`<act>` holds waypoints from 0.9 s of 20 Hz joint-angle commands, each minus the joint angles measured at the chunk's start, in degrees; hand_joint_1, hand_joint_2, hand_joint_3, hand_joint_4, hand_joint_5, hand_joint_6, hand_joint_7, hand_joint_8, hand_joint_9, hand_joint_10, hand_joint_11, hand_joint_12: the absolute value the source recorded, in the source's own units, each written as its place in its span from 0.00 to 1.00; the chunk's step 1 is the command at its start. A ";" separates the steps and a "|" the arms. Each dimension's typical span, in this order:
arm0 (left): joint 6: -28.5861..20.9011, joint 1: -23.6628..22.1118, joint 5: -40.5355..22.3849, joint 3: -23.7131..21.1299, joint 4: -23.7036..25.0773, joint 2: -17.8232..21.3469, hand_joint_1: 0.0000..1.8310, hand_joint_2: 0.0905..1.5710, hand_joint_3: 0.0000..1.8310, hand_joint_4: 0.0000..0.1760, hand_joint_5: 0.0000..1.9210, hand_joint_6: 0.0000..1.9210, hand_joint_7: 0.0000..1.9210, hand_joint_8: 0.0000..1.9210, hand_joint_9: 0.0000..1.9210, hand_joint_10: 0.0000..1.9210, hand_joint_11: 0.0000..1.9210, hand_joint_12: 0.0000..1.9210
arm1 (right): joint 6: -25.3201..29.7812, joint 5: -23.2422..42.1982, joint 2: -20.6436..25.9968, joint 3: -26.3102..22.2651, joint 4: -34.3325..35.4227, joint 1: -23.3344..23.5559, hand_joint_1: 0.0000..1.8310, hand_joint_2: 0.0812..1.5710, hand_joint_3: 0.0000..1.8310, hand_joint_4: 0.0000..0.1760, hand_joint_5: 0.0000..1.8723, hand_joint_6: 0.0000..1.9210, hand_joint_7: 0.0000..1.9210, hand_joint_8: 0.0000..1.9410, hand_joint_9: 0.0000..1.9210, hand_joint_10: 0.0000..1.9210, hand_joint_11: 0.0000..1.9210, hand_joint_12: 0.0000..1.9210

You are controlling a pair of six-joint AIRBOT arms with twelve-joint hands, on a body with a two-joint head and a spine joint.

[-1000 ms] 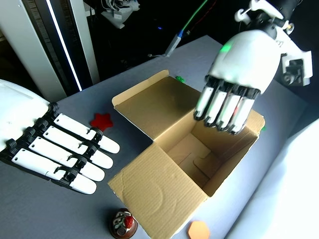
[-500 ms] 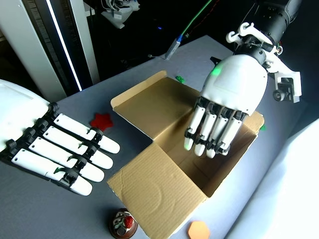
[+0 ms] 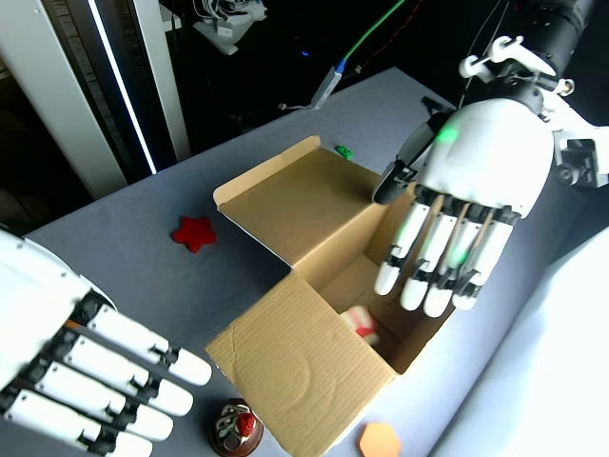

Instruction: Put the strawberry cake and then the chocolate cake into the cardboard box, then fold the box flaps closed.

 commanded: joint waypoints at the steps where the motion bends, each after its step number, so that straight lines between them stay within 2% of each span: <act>1: 0.02 -1.25 0.85 0.13 -3.62 0.91 0.14 0.69 0.01 0.20 0.10 0.00 0.14 0.00 0.18 0.01 0.00 0.62 | -0.06 7.14 -0.13 0.78 0.36 -0.41 0.61 0.69 0.00 0.15 0.00 0.00 0.02 0.00 0.04 0.01 0.00 0.21; 5: -2.38 -2.55 -1.10 -2.80 -2.45 5.04 0.08 0.72 0.01 0.20 0.10 0.00 0.15 0.00 0.18 0.01 0.00 0.59 | -0.13 10.59 -4.15 4.16 0.58 -3.52 0.62 0.67 0.00 0.09 0.01 0.00 0.03 0.00 0.05 0.01 0.00 0.26; 6: -3.30 -2.78 -1.63 -3.96 -1.93 6.65 0.06 0.72 0.00 0.21 0.10 0.00 0.14 0.00 0.18 0.00 0.00 0.57 | -0.15 11.46 -5.55 5.51 0.72 -3.89 0.63 0.67 0.00 0.11 0.01 0.00 0.03 0.00 0.05 0.01 0.00 0.23; 8: -4.79 -3.05 -2.82 -5.76 -1.28 9.33 0.05 0.72 0.00 0.20 0.10 0.00 0.13 0.00 0.18 0.00 0.00 0.57 | -1.06 12.14 -8.07 8.10 3.11 -4.03 0.63 0.67 0.00 0.16 0.01 0.00 0.02 0.00 0.03 0.01 0.00 0.08; 9: -5.32 -3.23 -3.25 -6.44 -1.25 10.53 0.05 0.72 0.00 0.19 0.10 0.00 0.14 0.00 0.17 0.00 0.00 0.56 | -1.20 12.39 -9.32 9.42 3.87 -3.87 0.62 0.68 0.00 0.17 0.00 0.00 0.03 0.00 0.04 0.01 0.00 0.11; 11: -6.85 -3.88 -4.01 -7.58 -1.25 13.11 0.04 0.72 0.00 0.19 0.10 0.00 0.13 0.00 0.16 0.00 0.00 0.55 | -1.20 12.44 -12.28 12.26 4.17 -3.42 0.62 0.68 0.00 0.16 0.00 0.00 0.02 0.00 0.05 0.01 0.00 0.26; 12: -7.45 -4.26 -4.15 -7.95 -1.21 14.20 0.06 0.72 0.00 0.19 0.10 0.00 0.13 0.00 0.17 0.00 0.00 0.55 | -1.25 12.01 -13.64 13.42 4.27 -3.40 0.64 0.66 0.00 0.14 0.01 0.00 0.02 0.00 0.06 0.01 0.00 0.31; 15: -9.21 -5.14 -5.24 -8.40 -1.49 17.16 0.09 0.71 0.00 0.21 0.10 0.00 0.13 0.00 0.16 0.00 0.00 0.55 | -5.30 13.63 -17.43 15.83 7.15 -3.28 0.67 0.64 0.00 0.15 0.02 0.01 0.03 0.00 0.06 0.01 0.00 0.32; 16: -10.06 -5.35 -5.49 -8.67 -1.48 18.43 0.10 0.71 0.00 0.24 0.10 0.00 0.13 0.00 0.16 0.00 0.00 0.54 | -7.07 13.57 -18.83 16.91 9.44 -2.97 0.70 0.65 0.00 0.16 0.02 0.00 0.01 0.00 0.04 0.00 0.00 0.28; 18: -12.60 -5.69 -7.08 -9.30 -0.95 20.63 0.09 0.71 0.00 0.26 0.09 0.00 0.13 0.00 0.16 0.00 0.00 0.54 | -7.23 14.06 -21.10 18.72 9.94 -2.82 0.68 0.66 0.00 0.16 0.01 0.00 0.01 0.00 0.04 0.00 0.00 0.25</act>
